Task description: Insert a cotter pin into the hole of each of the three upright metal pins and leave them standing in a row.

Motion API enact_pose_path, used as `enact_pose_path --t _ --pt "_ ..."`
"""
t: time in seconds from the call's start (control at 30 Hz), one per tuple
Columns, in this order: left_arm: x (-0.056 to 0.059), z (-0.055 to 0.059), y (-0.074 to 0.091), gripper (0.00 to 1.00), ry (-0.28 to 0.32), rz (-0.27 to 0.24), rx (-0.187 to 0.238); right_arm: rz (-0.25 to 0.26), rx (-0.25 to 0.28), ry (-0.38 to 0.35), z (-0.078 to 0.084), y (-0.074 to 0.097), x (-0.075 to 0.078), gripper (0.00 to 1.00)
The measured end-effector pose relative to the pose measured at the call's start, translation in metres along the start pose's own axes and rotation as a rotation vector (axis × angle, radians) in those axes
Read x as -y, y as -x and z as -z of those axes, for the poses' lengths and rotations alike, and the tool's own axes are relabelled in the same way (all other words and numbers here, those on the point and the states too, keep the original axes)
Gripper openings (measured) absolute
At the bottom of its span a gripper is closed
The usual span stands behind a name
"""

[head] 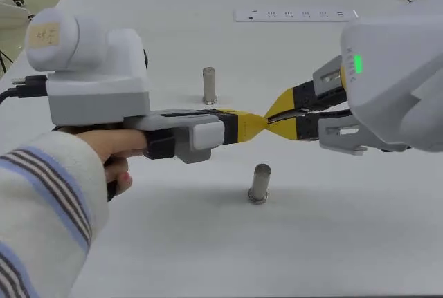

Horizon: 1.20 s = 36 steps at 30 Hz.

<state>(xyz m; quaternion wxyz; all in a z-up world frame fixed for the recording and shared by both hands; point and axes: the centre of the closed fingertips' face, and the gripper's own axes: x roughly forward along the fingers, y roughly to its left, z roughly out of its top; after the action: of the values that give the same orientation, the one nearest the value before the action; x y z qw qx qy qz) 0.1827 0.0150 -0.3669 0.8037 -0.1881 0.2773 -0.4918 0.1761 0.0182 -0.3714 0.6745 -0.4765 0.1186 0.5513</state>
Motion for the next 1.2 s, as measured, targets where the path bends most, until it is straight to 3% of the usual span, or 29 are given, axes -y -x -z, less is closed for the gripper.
enact_pose_path --t 0.13,0.23,0.4,0.63,0.8,0.9,0.97,1.1,1.2 --pt "0.001 0.002 0.001 0.0 0.001 0.004 -0.012 -0.003 0.002 0.0 0.0 0.0 -0.002 0.0" --pt "0.002 0.0 0.0 0.0 0.033 0.001 0.004 0.007 0.003 0.001 -0.001 0.001 0.0 0.0" --pt "0.005 -0.002 -0.001 0.0 -0.033 -0.005 0.004 0.015 0.005 0.0 -0.001 0.003 0.002 0.0" --pt "0.006 0.0 -0.001 0.0 -0.056 -0.017 -0.007 0.012 0.017 -0.027 0.0 0.002 0.001 0.0" --pt "0.004 0.0 -0.001 0.0 -0.087 -0.031 -0.015 0.006 -0.013 -0.048 0.008 0.002 -0.001 0.0" --pt "0.003 0.001 0.001 0.0 -0.094 -0.036 -0.018 0.005 -0.033 -0.074 0.015 0.001 -0.001 0.1" --pt "0.003 0.001 0.003 0.0 -0.138 -0.037 -0.026 0.0 -0.027 -0.106 0.018 0.002 -0.002 0.16" --pt "0.007 0.004 0.004 0.0 -0.243 -0.025 -0.053 -0.042 0.028 -0.204 0.015 0.003 -0.008 0.16" --pt "0.01 0.008 0.004 0.0 -0.276 -0.015 -0.074 -0.05 0.062 -0.253 0.014 0.003 -0.008 0.17"
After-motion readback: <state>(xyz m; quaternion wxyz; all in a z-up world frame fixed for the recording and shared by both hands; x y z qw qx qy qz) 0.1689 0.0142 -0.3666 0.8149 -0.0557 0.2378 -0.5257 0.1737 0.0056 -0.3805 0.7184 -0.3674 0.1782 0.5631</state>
